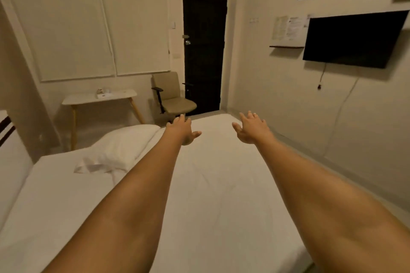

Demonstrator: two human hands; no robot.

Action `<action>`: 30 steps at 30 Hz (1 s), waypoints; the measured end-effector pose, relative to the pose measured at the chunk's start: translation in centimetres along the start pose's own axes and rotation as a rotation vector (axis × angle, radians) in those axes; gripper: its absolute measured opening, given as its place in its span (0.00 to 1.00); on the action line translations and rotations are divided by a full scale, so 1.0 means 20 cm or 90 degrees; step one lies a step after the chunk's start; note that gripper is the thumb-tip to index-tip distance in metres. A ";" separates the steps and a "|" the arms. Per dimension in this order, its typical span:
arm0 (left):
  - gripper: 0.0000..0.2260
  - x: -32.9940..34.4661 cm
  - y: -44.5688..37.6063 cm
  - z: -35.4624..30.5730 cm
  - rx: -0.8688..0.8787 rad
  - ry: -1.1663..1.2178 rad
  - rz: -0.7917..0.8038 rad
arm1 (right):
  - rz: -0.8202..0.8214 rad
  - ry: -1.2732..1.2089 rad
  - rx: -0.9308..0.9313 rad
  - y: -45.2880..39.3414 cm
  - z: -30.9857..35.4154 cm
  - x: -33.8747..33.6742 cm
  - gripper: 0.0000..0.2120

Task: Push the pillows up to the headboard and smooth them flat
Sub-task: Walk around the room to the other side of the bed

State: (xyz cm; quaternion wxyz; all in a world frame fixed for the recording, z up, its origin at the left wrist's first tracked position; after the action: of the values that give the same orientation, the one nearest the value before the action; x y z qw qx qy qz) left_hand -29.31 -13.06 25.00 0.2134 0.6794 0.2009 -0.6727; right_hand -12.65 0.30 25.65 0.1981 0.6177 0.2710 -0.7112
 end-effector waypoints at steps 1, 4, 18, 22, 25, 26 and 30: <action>0.34 0.00 -0.03 -0.12 0.018 0.002 -0.003 | 0.001 0.004 0.018 0.00 -0.12 -0.01 0.30; 0.33 -0.01 -0.10 -0.51 0.074 0.015 -0.017 | 0.009 0.009 0.075 0.04 -0.50 -0.03 0.30; 0.35 0.04 -0.27 -2.17 0.284 0.034 -0.012 | -0.010 0.044 0.284 0.34 -2.05 -0.19 0.29; 0.35 0.06 -0.33 -2.56 0.352 0.024 -0.003 | -0.006 0.049 0.339 0.40 -2.39 -0.20 0.29; 0.35 0.07 -0.40 -2.84 0.403 0.014 -0.001 | -0.001 0.043 0.385 0.41 -2.64 -0.19 0.30; 0.34 0.07 -0.43 -2.93 0.421 0.012 0.001 | 0.000 0.043 0.401 0.40 -2.72 -0.18 0.30; 0.34 0.07 -0.60 -3.26 0.480 -0.008 -0.012 | -0.010 0.047 0.459 0.33 -3.03 -0.19 0.30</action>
State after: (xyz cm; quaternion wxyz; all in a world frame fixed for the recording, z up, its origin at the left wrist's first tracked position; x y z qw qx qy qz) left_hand 18.10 33.39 23.54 -0.0566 0.7040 -0.0559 -0.7057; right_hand 38.85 33.15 22.99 -0.0479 0.6710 0.0141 -0.7397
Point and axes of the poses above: each hand's wrist, its own y-axis away from the middle knuckle, its own x-axis out of the palm, z = x × y, the point moved 6 cm from there along -y, towards the middle knuckle, and after that the axes turned 1 degree about -z, right-handed, at the moved point
